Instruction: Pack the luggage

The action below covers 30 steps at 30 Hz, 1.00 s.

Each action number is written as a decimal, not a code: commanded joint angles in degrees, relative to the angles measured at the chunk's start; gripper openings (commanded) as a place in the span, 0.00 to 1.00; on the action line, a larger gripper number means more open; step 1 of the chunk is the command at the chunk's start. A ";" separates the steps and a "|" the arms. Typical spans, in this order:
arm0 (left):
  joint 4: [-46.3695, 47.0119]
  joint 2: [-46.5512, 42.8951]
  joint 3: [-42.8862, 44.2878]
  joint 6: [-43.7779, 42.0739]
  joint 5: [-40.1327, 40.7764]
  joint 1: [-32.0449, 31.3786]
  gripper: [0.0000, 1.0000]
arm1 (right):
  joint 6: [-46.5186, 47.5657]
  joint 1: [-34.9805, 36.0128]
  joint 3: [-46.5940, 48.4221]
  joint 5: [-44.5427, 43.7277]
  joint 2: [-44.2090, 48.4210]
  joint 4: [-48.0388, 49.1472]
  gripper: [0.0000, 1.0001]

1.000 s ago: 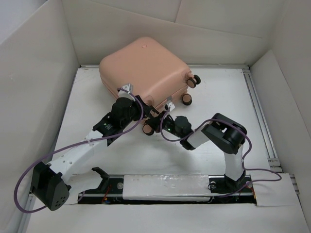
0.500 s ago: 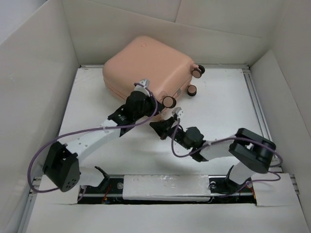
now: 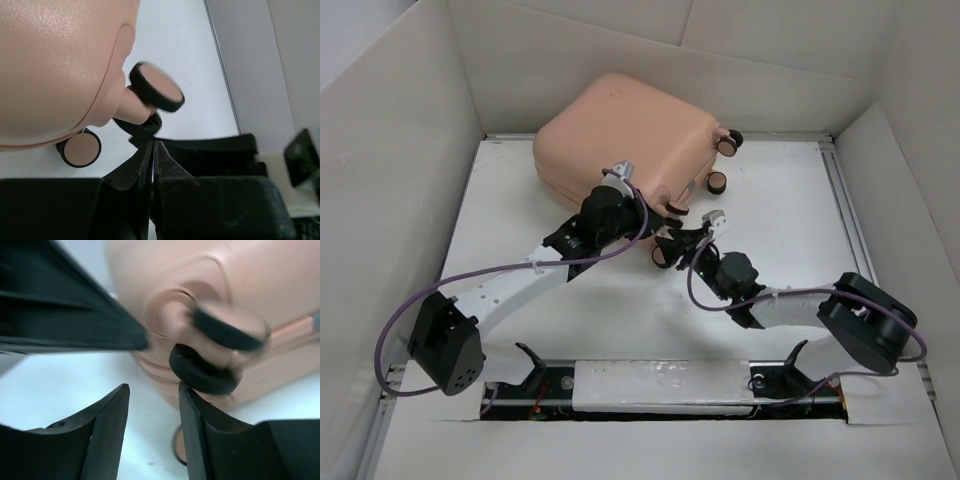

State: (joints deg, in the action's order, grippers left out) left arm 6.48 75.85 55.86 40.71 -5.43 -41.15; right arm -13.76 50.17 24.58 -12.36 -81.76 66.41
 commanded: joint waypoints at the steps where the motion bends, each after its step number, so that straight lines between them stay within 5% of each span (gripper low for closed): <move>1: 0.29 -2.29 1.89 -1.51 0.95 0.01 0.00 | 0.93 -3.75 2.84 2.42 -2.61 -3.66 0.51; 12: -0.85 -3.43 1.89 -3.79 5.60 0.01 0.00 | 3.04 -6.40 12.15 10.69 -12.02 -5.06 0.53; 15: -1.38 -3.96 1.36 -3.79 7.80 0.01 0.09 | 3.04 -6.40 13.57 11.39 -13.86 -5.67 0.55; 17: -1.38 -5.10 0.58 -3.79 7.80 1.50 0.33 | 3.04 -6.40 14.18 9.82 -14.39 -4.72 0.55; 19: -0.86 -5.10 0.05 -3.79 7.80 2.29 0.43 | 3.04 -5.79 13.57 6.93 -15.01 -3.58 0.53; 21: -0.86 -5.10 0.04 -3.79 7.80 2.30 0.46 | 3.04 -5.17 12.52 5.86 -15.79 -0.77 0.41; 23: -1.38 -5.10 0.57 -3.79 8.33 2.30 0.46 | 2.51 -5.17 13.90 5.86 -16.32 -1.63 0.41; 26: -1.38 -6.42 0.05 -3.79 11.14 2.30 0.49 | 2.51 -4.48 14.53 4.12 -16.86 -3.22 0.55; 30: -2.25 -7.56 -0.48 -3.79 13.07 2.30 0.57 | 2.51 -4.47 14.61 6.11 -17.91 -0.41 0.50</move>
State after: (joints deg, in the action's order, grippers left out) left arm 3.90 70.74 55.81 37.65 4.80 -38.89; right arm -11.33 45.43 35.92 -7.40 -98.70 60.95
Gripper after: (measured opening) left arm 0.564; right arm 0.505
